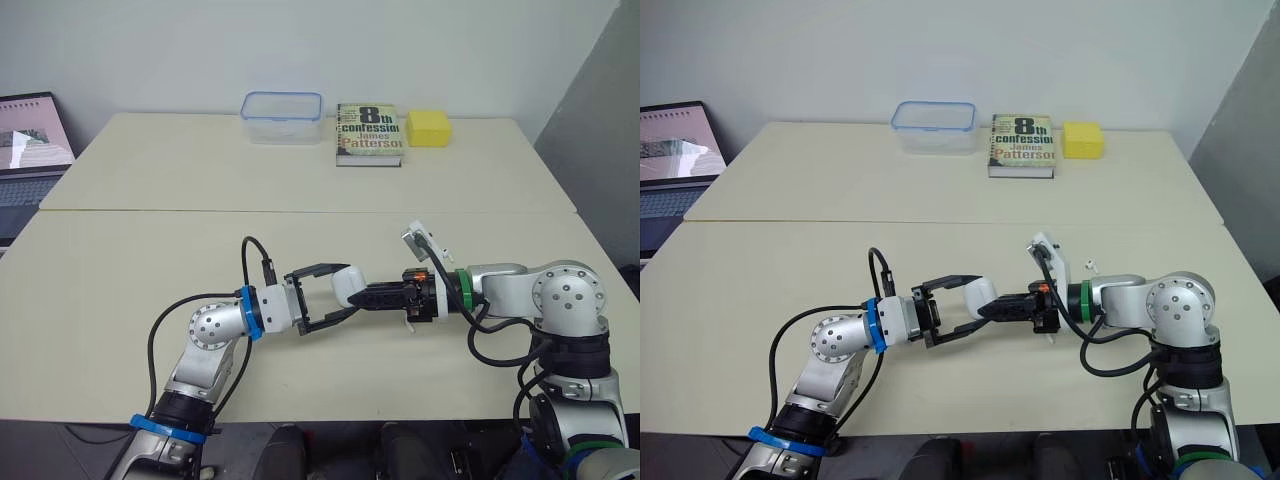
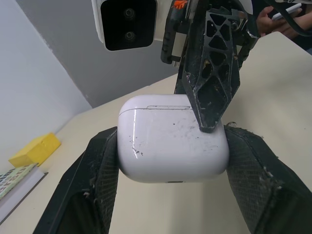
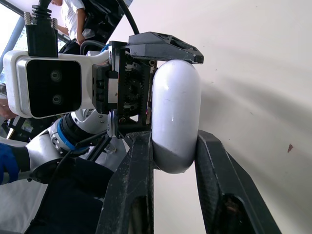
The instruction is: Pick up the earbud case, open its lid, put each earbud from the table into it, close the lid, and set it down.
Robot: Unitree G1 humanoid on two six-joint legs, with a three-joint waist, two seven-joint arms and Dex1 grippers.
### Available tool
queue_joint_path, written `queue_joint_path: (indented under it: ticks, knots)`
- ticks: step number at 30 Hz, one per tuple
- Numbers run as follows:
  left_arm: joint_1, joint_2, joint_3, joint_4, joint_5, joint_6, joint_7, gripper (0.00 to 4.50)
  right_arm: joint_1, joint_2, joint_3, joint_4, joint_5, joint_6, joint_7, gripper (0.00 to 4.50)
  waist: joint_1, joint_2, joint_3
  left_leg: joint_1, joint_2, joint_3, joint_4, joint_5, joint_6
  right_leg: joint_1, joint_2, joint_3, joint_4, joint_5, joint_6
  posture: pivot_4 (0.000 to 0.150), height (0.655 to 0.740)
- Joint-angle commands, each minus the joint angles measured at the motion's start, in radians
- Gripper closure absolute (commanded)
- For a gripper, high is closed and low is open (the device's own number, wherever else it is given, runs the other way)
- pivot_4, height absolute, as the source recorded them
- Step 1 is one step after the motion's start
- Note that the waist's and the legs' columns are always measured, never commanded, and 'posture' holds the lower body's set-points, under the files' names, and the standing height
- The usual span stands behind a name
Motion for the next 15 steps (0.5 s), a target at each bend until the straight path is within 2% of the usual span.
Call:
queue_joint_path:
  ticks: [1, 5, 6, 10, 13, 15]
  knots:
    - [-0.012, 0.009, -0.020, -0.010, -0.033, 0.024, -0.033, 1.00, -0.033, -0.005, -0.007, -0.015, 0.018, 0.001, 0.020, 3.76, -0.001, 0.000, 0.000, 0.000, 0.000, 0.000, 0.000, 0.000, 0.000, 0.000, 0.000, 0.000, 0.000, 0.000, 0.000, 0.150, 0.7400]
    - [-0.027, 0.041, -0.013, -0.008, -0.037, 0.134, -0.045, 0.01, -0.043, -0.031, 0.006, -0.021, 0.007, 0.005, 0.040, 3.76, -0.003, 0.000, 0.000, 0.000, 0.000, 0.000, 0.000, 0.000, 0.000, 0.000, 0.000, 0.000, 0.000, 0.000, 0.001, 0.150, 0.7400]
    - [-0.030, 0.050, -0.011, -0.009, -0.033, 0.155, -0.045, 0.00, -0.046, -0.040, 0.010, -0.023, 0.003, 0.004, 0.047, 3.76, -0.003, 0.000, 0.000, 0.000, 0.000, 0.000, 0.000, 0.000, 0.000, 0.000, 0.000, 0.000, 0.000, -0.002, 0.004, 0.150, 0.7400]
    - [-0.034, 0.097, 0.023, -0.055, -0.077, 0.436, 0.010, 0.00, -0.077, -0.229, 0.190, -0.130, -0.168, -0.138, 0.230, 3.76, -0.003, 0.001, 0.001, 0.000, 0.000, -0.001, 0.000, 0.000, 0.000, 0.000, 0.000, 0.000, -0.001, -0.003, 0.004, 0.150, 0.7400]
    - [-0.040, 0.162, 0.031, -0.159, -0.171, 0.712, -0.001, 0.00, -0.148, -0.456, 0.481, -0.203, -0.516, -0.466, 0.484, 3.76, -0.012, 0.003, 0.002, -0.001, 0.000, 0.000, -0.001, 0.000, 0.000, -0.002, 0.000, 0.000, -0.001, -0.003, 0.005, 0.150, 0.7400]
    - [-0.047, 0.188, 0.027, -0.234, -0.208, 0.837, 0.006, 0.00, -0.178, -0.521, 0.592, -0.194, -0.671, -0.619, 0.588, 3.76, -0.019, 0.002, 0.002, -0.001, 0.000, -0.001, -0.002, 0.000, 0.000, -0.002, 0.000, -0.002, -0.003, -0.003, 0.005, 0.150, 0.7400]
